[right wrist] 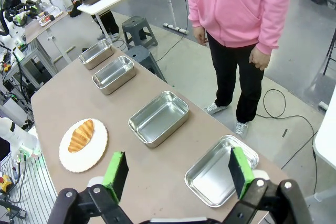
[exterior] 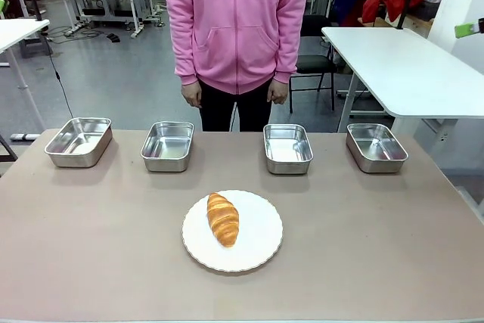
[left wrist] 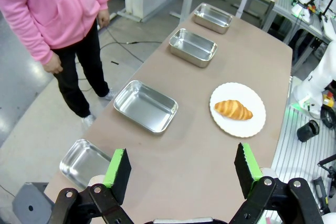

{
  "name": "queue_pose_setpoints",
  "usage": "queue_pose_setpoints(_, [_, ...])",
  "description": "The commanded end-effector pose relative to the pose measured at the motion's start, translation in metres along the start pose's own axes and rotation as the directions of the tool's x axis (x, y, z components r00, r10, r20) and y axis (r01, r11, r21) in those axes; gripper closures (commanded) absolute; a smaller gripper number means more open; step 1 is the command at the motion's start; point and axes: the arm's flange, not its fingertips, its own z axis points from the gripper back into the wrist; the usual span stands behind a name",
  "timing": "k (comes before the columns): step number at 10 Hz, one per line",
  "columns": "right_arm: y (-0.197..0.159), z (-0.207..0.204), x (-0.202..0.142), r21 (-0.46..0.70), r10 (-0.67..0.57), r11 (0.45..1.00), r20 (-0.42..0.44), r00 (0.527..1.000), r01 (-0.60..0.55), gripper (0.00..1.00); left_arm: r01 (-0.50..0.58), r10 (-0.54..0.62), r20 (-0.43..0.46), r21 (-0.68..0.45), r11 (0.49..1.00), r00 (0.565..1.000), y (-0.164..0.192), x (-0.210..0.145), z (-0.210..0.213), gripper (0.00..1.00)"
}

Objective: Place the bread in the container.
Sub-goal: Place the Butter Roll into the Airtight Container indicated by the human.

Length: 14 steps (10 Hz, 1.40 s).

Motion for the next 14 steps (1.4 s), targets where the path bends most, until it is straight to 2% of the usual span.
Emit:
queue_pose_setpoints(1, [0.0024, -0.0005, 0.0011, 0.0, 0.004, 1.0, 0.007, 1.0, -0.004, 0.0, 0.009, -0.009, 0.003, -0.002, 1.0, 1.0, -0.0015, 0.0005, 0.0002, 0.0])
queue_pose_setpoints(14, [0.0024, -0.0005, 0.0011, 0.0, 0.004, 1.0, 0.007, 1.0, -0.004, 0.0, 0.009, -0.009, 0.003, -0.002, 1.0, 1.0, -0.0015, 0.0005, 0.0002, 0.0])
